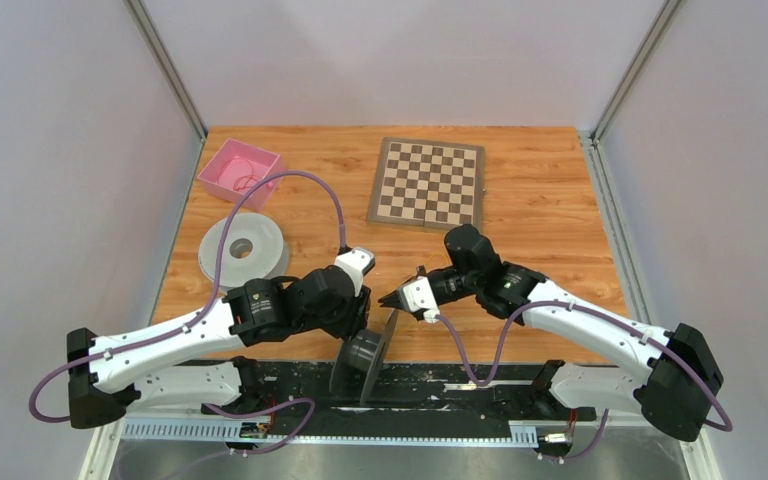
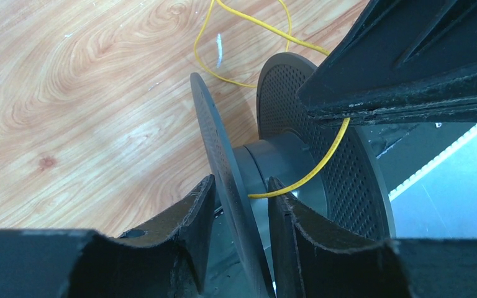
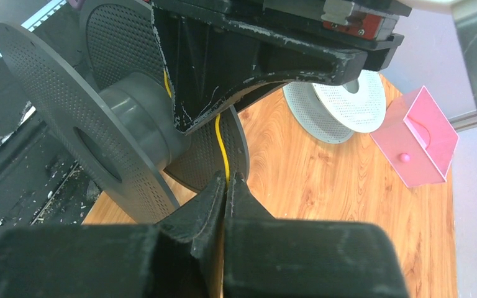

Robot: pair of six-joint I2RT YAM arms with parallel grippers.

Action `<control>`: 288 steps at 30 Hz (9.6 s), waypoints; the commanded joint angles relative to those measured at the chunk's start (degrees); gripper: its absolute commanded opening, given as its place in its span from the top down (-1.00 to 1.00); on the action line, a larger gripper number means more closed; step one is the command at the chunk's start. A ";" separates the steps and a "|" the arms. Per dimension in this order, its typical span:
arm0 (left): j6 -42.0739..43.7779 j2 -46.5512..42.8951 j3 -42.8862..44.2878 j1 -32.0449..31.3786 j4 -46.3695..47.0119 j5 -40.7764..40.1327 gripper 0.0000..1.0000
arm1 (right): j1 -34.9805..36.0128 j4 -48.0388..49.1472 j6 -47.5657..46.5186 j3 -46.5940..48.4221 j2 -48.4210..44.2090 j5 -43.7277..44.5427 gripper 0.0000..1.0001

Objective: Wrap the cables
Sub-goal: Pick up the cable reel from the corner of the board, then place the cable at the center of the board.

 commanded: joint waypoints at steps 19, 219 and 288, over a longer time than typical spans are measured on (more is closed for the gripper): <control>-1.70 0.17 1.78 -0.50 -1.38 -1.64 1.00 | 0.41 1.19 0.64 -1.70 -1.94 0.95 1.00; 35.30 -11.40 2.00 50.80 8.27 24.97 1.00 | 2.14 1.93 53.98 30.50 21.90 18.56 1.00; 17.81 -5.92 1.86 49.28 9.90 8.22 1.00 | -11.37 3.98 57.76 17.33 0.83 35.01 1.00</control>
